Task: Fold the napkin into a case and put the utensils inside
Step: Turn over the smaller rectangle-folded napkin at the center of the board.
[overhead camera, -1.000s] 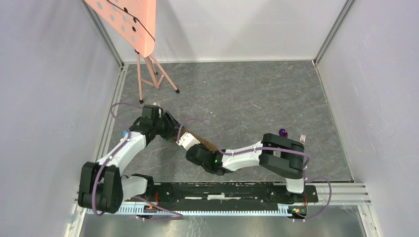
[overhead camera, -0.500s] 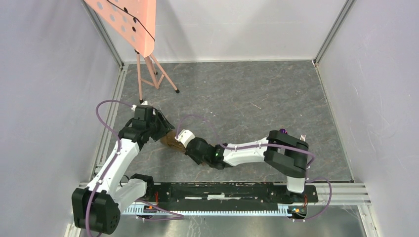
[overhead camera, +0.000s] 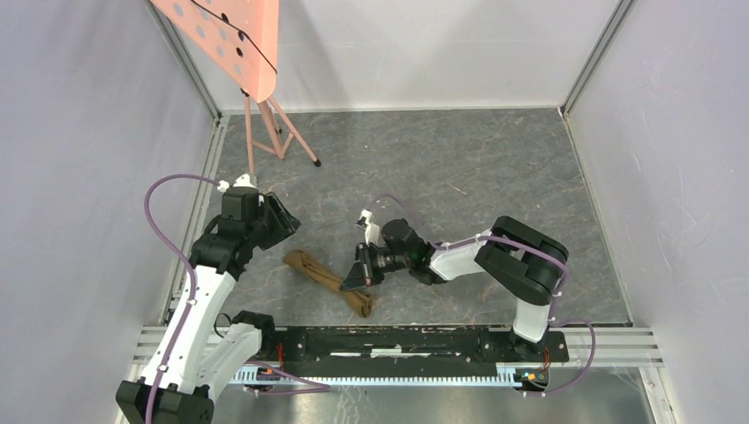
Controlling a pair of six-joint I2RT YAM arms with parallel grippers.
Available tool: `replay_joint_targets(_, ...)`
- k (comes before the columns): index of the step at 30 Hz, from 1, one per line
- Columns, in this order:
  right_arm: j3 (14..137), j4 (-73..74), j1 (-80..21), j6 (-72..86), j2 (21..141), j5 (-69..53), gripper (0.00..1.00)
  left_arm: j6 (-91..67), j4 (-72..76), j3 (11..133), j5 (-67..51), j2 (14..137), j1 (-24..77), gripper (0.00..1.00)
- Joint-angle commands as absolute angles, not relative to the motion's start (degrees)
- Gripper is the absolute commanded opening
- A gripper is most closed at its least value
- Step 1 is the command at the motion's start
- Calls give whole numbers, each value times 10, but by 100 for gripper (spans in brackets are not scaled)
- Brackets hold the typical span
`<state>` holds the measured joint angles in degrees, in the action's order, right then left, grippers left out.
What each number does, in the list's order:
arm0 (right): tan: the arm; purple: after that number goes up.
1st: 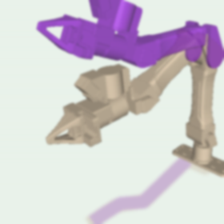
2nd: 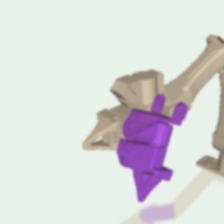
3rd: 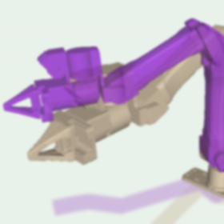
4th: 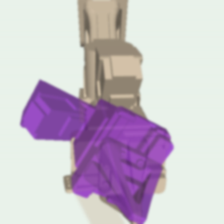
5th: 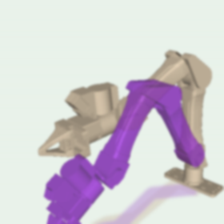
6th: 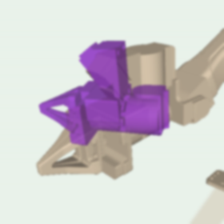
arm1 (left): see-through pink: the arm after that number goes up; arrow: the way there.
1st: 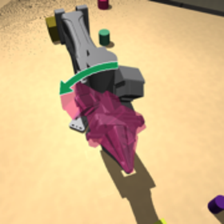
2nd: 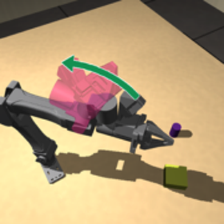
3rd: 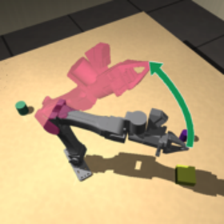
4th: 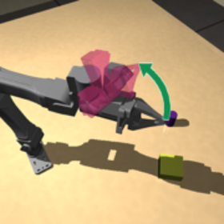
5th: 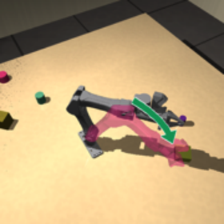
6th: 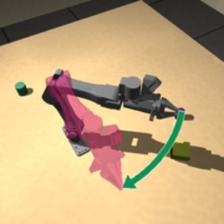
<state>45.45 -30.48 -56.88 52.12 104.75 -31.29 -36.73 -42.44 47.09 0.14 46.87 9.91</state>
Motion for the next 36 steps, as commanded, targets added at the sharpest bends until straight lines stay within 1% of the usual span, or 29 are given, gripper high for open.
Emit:
replay_joint_targets(1, 380, -643, -536, 777, 1092, -436, 0, -332, -447, 493, 3, 470, 96, 58)
replay_joint_targets(5, 341, -762, -501, 855, 1127, -448, 0, -331, -447, 496, 3, 474, 97, 58)
replay_joint_targets(6, 337, -788, -494, 870, 1136, -451, 0, -330, -447, 497, -13, 475, 97, 58)
replay_joint_targets(9, 324, -818, -468, 875, 1158, -460, 0, -330, -446, 499, -28, 481, 96, 58)
replay_joint_targets(11, 321, -771, -451, 824, 1161, -464, 4, -328, -439, 496, -47, 490, 97, 58)
replay_joint_targets(12, 324, -736, -443, 794, 1159, -467, 8, -327, -434, 494, -58, 495, 97, 58)
replay_joint_targets(13, 331, -689, -436, 749, 1155, -469, 13, -325, -426, 488, -78, 501, 97, 58)
replay_joint_targets(15, 350, -565, -418, 650, 1143, -467, 26, -320, -402, 473, -125, 513, 97, 58)
replay_joint_targets(18, 363, -434, -387, 543, 1122, -451, 38, -316, -360, 447, -197, 541, 98, 56)
replay_joint_targets(19, 360, -429, -378, 534, 1122, -450, 38, -316, -349, 443, -210, 552, 99, 56)
replay_joint_targets(21, 349, -446, -356, 537, 1127, -460, 36, -320, -333, 437, -228, 569, 102, 55)
replay_joint_targets(22, 348, -435, -349, 522, 1123, -457, 36, -321, -325, 433, -232, 574, 103, 55)
replay_joint_targets(23, 355, -388, -341, 484, 1116, -450, 38, -323, -314, 431, -238, 580, 106, 55)
replay_joint_targets(25, 382, -283, -328, 396, 1091, -429, 47, -333, -284, 422, -267, 596, 109, 56)
replay_joint_targets(27, 391, -227, -315, 337, 1050, -406, 56, -354, -227, 407, -306, 618, 115, 56)
replay_joint_targets(28, 401, -179, -314, 294, 1022, -385, 61, -368, -197, 398, -325, 632, 124, 56)
replay_joint_targets(29, 420, -121, -316, 247, 997, -352, 63, -384, -165, 392, -333, 650, 132, 55)
replay_joint_targets(31, 440, -55, -332, 193, 954, -314, 64, -407, -119, 386, -335, 684, 144, 52)
replay_joint_targets(34, 442, -34, -387, 178, 894, -299, 64, -442, -44, 376, -338, 739, 146, 43)
replay_joint_targets(36, 439, -33, -435, 184, 869, -301, 63, -443, -26, 380, -315, 771, 146, 41)
